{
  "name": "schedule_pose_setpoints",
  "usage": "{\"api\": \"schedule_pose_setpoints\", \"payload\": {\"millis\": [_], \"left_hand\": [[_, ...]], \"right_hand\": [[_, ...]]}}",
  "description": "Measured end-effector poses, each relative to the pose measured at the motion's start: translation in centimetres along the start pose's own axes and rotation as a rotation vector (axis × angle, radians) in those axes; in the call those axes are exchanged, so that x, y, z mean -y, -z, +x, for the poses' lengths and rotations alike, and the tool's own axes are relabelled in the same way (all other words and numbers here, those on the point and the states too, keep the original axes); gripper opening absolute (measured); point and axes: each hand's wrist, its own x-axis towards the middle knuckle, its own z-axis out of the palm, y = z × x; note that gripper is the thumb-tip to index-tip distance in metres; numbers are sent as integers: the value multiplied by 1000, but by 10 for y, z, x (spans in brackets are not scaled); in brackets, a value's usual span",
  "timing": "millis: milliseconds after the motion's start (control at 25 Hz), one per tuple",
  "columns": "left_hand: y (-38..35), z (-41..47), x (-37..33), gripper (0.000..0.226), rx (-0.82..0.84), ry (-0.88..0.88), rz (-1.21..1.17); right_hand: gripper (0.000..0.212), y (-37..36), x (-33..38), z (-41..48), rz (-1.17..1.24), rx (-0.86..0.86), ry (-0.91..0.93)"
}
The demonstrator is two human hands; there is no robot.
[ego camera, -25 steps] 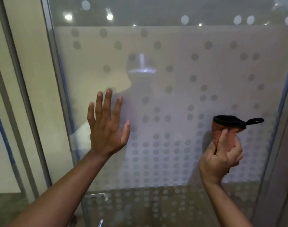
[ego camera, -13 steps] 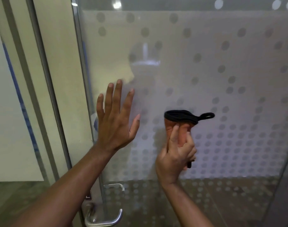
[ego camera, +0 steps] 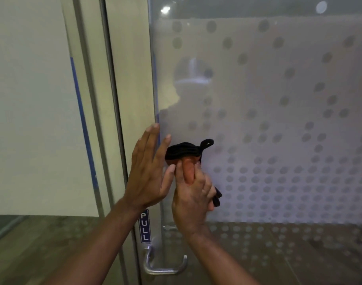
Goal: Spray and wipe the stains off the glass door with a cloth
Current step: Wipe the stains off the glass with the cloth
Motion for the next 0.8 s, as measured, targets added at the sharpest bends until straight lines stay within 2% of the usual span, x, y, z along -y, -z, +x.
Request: {"api": "schedule_pose_setpoints", "payload": {"millis": [120, 240, 320, 400, 480, 600, 720, 800], "left_hand": [[15, -31, -11, 65, -62, 125, -151], [21, -81, -23, 57, -164, 366, -423], [25, -111, -29, 53, -225, 529, -587], [30, -134, -39, 48, -245, 622, -677], [38, -152, -52, 46, -229, 637, -702], [56, -172, -72, 58, -134, 584, -693], [72, -180, -89, 70, -40, 537, -639], [84, -182, -100, 66, -69, 591, -624]], "right_hand": [[70, 10, 13, -5, 128, 34, -31], [78, 23, 27, -12, 340, 40, -80], [87, 35, 43, -17, 531, 97, -215], [87, 45, 53, -20, 675, 128, -384], [82, 55, 57, -20, 782, 88, -537], [73, 70, 61, -20, 975, 50, -699], [74, 91, 67, -28, 1087, 106, -798], [78, 106, 70, -38, 1144, 162, -840]]}}
